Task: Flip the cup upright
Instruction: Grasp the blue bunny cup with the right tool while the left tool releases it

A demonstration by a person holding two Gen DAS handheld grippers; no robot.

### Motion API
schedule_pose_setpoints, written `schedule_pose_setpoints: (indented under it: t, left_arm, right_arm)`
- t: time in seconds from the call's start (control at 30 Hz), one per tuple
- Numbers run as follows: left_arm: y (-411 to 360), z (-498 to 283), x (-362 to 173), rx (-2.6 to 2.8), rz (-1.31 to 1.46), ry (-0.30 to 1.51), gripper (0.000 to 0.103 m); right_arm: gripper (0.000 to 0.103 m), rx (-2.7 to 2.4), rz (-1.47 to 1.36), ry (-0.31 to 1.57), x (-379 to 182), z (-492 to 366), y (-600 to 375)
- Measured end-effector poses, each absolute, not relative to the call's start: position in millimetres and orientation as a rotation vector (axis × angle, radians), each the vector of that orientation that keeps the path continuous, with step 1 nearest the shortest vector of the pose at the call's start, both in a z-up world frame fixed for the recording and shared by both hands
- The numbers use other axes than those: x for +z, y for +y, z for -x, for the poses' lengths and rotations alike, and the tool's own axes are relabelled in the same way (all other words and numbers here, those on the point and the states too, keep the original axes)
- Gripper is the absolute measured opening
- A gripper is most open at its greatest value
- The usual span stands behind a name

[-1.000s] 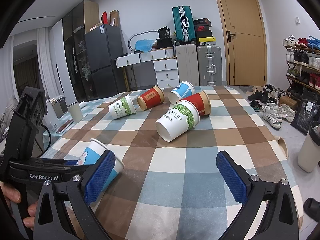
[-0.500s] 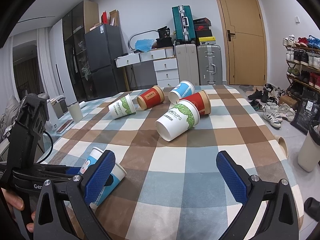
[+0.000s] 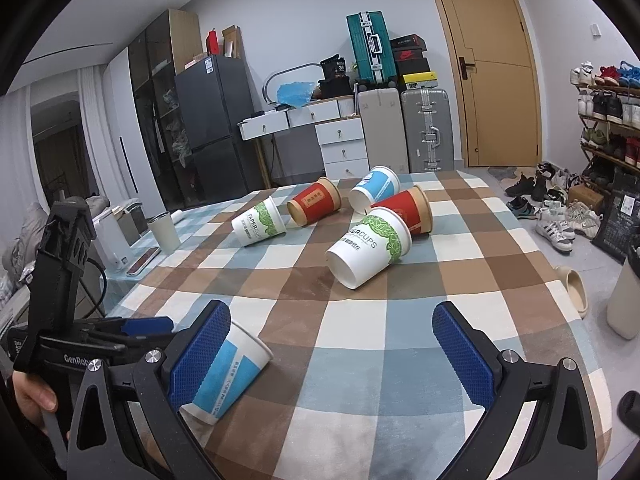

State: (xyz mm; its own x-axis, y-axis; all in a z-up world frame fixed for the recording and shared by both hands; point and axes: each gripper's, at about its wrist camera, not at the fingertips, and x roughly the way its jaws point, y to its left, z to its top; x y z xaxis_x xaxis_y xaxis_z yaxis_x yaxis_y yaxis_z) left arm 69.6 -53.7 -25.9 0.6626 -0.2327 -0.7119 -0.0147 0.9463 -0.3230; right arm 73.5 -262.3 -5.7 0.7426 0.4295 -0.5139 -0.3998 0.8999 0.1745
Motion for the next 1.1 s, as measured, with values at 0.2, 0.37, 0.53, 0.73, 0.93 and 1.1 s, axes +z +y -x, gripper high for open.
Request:
schedule_pose_setpoints:
  t: [0.2,0.37,0.53,0.73,0.93,1.1]
  left_arm:
    - [-24,-61,-19,-0.09,0.275,0.78,0.102]
    - [-6,-53,-17,-0.047,0.227,0.733,0.102]
    - [3,-48,-19,-0.011,0.195,0.709,0.102]
    - [7,-42,-22,0.013,0.166,0.691,0.102]
    - [11,-39,-26,0.027,0.17,0.695,0.102]
    - [11,-39,-27,0.029,0.17,0.699,0.102]
  right_arm:
    - [0.103,0.442,-0.021,0.662,-13,-78,-244]
    - [0.103,0.453,-0.039,0.75,-21,-87,-230]
    - [0.103,0.499,-0.083,0.837,-28,-94,-214]
    - [0.103,0.525,-0.154,0.95,-39,-106,-202]
    - [0.103,0.54,-0.225,1.039,-48,-116,-194]
    - [0.103,0.557,-0.295,1.088,-53,-124,-193]
